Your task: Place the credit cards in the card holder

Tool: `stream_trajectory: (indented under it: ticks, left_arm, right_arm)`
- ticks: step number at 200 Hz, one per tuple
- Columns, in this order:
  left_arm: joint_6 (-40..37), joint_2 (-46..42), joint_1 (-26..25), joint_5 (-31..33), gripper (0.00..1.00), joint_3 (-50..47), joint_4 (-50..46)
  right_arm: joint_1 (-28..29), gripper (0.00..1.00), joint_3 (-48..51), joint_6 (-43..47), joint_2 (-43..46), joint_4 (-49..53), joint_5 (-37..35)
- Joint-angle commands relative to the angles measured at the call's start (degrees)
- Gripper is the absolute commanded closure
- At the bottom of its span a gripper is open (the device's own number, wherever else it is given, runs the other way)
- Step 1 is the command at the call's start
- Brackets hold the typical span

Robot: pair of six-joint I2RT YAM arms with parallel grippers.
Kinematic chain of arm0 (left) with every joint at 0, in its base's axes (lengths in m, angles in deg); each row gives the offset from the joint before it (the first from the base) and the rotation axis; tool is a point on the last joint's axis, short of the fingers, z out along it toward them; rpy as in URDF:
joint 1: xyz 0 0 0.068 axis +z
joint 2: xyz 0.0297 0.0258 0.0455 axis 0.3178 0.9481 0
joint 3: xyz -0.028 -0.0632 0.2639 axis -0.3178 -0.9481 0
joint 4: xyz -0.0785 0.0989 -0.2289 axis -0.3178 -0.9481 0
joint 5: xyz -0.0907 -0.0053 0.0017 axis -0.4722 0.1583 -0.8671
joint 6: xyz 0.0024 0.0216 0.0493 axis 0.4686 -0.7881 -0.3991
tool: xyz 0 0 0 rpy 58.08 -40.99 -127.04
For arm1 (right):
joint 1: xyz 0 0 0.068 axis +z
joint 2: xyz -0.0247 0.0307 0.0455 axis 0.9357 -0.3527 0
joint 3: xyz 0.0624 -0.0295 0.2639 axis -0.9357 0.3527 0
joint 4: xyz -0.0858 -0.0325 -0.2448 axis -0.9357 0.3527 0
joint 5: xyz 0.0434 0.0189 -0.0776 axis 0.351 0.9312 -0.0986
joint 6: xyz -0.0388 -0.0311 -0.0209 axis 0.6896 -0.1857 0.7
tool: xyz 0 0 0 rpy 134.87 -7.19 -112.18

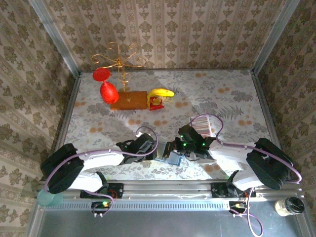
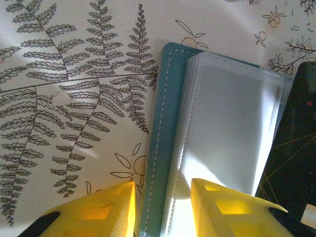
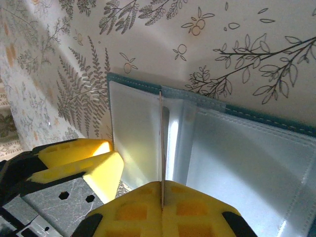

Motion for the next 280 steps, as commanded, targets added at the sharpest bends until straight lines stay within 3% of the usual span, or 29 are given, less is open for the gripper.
stream_trajectory:
  ticks: [1,178,201,228,280]
  left_arm:
    - [-0.44,1.56,-0.87,-1.47,0.68,0.69,-0.23]
    - [0.29,1.69,-1.37,-1.12,0.74,0.43,-0.50]
    - [0.36,1.65,-1.39,-1.17,0.74,0.52,-0.50]
    - [0.29,1.52,-1.48,-1.24,0.74,0.53,-0.59]
    - [0.37,1.27,-1.66,-1.04,0.75,0.52,-0.67]
  right_arm:
    - [0.42,1.00,1.54,-1.55,-0.76,-2.56,-1.02]
    - [1.92,1.00,3.71,-3.55,-1.82,-6.73,-0.19]
    - [1.86,0.86,2.19,-2.45,-3.10,-5.73,0.82]
    - [1.85,0.84,0.57,-0.18,-2.48,-0.08,-0.43]
    - [1.65,0.68,-1.70,3.07,-1.52,7.08,-2.71]
